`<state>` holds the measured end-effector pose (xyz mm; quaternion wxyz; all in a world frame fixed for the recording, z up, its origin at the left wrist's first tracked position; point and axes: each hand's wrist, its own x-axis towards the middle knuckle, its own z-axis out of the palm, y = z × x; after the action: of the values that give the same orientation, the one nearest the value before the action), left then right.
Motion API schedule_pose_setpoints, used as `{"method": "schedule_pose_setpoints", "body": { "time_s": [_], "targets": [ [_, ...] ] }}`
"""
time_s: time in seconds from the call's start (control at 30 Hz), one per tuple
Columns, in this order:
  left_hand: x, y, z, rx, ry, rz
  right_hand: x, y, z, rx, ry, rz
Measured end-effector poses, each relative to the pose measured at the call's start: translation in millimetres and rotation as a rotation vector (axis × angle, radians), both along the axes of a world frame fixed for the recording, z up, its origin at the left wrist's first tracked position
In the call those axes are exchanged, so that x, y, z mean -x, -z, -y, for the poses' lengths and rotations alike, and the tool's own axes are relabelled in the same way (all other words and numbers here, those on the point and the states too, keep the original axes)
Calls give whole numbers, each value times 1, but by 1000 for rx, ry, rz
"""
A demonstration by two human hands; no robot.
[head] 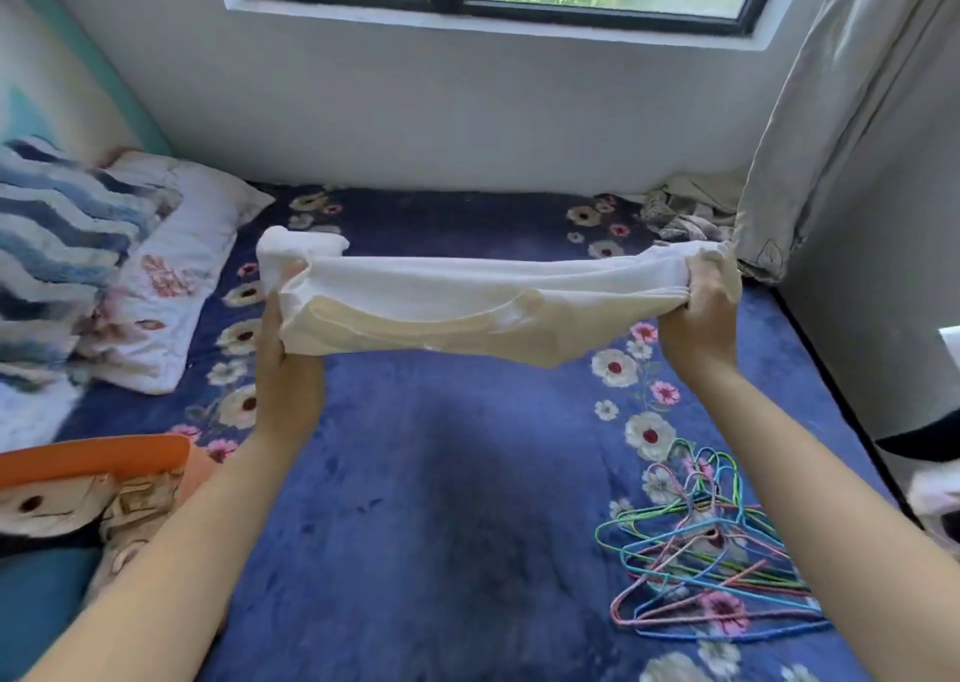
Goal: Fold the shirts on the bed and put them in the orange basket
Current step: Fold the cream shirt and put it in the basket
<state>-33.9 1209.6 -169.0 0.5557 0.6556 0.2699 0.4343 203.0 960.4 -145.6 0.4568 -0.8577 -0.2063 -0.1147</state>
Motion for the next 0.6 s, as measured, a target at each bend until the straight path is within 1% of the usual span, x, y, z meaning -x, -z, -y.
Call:
{"method": "schedule_pose_setpoints", "body": {
  "time_s": [0.1,0.2,0.27,0.33,0.4,0.47,0.5,0.57,0.6],
  "targets": [
    [34,53,10,-51,44,-138,16,38,14,153,-48,-2],
    [68,101,18,35,49,-302,33,85,25,400,-73,-41],
    [94,135,24,-49,27,-543,51,120,35,598,-101,-69],
    [125,176,32,-124,72,-826,74,166,46,776,-158,-114],
    [153,214,43,-140,156,-1097,98,212,59,936,-198,-187],
    [179,253,53,-77,206,-1321,124,254,73,1083,-253,-296],
    [187,268,57,-25,231,-1393,134,271,78,1119,-277,-332],
    [208,304,72,129,309,-1502,158,308,94,1181,-304,-468],
    [215,320,78,226,339,-1515,166,322,101,1208,-300,-529]
  ]
}}
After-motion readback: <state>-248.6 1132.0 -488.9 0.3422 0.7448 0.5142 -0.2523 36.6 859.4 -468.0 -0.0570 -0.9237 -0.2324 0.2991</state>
